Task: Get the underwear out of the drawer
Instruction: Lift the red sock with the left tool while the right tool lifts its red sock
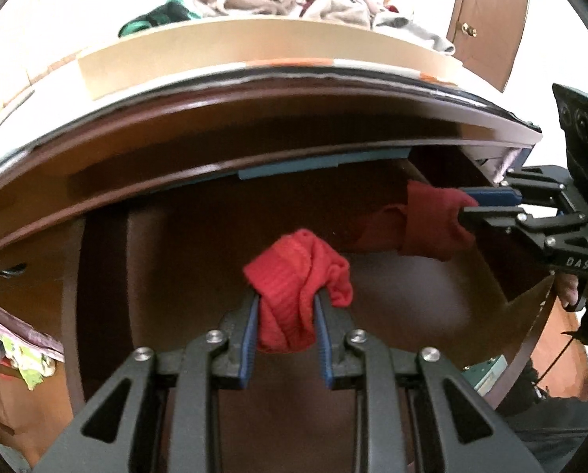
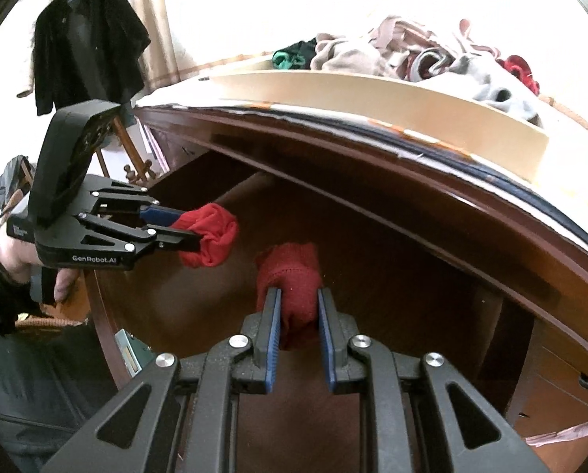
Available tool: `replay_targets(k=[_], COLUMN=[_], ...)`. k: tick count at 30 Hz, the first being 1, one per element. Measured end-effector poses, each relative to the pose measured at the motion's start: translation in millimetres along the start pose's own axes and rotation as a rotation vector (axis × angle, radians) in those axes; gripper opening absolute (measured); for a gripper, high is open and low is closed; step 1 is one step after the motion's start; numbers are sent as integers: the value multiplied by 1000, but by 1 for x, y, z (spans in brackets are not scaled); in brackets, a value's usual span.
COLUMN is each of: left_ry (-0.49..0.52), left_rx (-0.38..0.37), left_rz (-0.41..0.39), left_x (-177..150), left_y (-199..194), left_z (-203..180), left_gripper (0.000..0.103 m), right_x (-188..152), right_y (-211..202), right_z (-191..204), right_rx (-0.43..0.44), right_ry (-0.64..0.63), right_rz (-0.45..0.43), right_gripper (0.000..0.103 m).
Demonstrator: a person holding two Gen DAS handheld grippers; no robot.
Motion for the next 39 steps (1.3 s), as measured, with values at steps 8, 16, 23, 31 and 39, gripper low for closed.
replay_targets(k=[8, 16, 23, 31, 39], left_ry=[0, -10, 1, 7, 16], left_rx=[29, 48, 80, 110, 135], left_rz=[-65, -131, -198, -267, -315], left_x=[7, 15, 25, 36, 45], left_y=[-1, -14, -33, -51, -68], left_z=[-5, -8, -10, -7, -7], left_gripper=[24, 24, 24, 24, 24], right_x=[4, -2, 0, 3, 2], right_y=[-7, -25, -41, -56, -64], right_z=[1, -1, 4, 6, 6], right_rx=[-30, -37, -57, -59, -69], right_ry=[-22, -25, -50, -77, -84], right_rz=[-46, -122, -205, -288, -320], right_gripper=[19, 19, 19, 19, 19])
Point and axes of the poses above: each gripper's, at about its wrist camera, not at the fingertips, and y roughly the way its jaws point, z to its left, x to its top, the point moved 8 cm from there along y, roughly the way its jaws point
